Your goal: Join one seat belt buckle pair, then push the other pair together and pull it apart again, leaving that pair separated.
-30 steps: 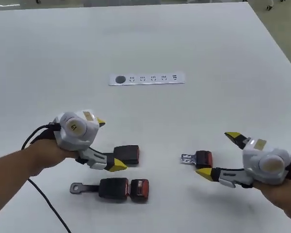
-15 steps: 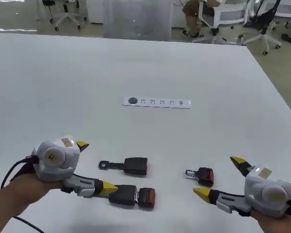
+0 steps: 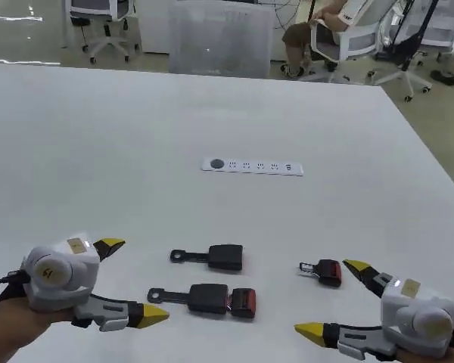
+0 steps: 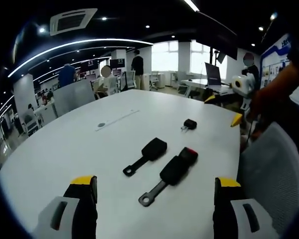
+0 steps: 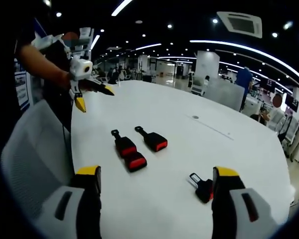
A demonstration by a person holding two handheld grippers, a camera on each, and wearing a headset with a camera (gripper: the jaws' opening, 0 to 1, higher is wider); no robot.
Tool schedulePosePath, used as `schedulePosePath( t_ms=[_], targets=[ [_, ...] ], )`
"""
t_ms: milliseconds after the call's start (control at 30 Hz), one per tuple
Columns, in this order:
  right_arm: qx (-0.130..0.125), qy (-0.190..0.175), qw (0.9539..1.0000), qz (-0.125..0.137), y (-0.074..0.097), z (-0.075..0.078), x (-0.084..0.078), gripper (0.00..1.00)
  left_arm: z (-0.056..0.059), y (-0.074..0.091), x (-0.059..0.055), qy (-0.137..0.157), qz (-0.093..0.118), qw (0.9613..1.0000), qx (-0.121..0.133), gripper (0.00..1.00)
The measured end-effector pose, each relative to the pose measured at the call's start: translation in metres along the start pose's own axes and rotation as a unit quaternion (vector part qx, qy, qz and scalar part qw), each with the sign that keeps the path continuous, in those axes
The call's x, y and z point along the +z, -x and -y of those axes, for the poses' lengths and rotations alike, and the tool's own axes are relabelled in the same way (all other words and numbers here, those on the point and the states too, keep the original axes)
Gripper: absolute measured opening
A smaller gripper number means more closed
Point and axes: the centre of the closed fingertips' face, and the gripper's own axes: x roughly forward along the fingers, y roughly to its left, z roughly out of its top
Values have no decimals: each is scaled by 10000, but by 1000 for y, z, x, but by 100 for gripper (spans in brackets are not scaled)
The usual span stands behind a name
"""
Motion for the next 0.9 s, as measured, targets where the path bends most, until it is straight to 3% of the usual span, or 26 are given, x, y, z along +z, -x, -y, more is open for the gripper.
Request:
schedulePosePath(
  t_ms=[233,433,600,900],
  targets=[
    [136,170,9998,13,11,-6,4,94,13,12,0,-77,40,9996,-286,100],
    [239,119,9996,0,15,-13,1,95,19,15,-2,-143,38,9992,-372,100],
    [149,50,9999,16,14,-17,-3,95,23,16,-10,-92,-16,9992,-386,100],
    [-38,-106,9999,99,14,-13,-3,95,24,19,-11,47,49,9995,-309,100]
  ],
)
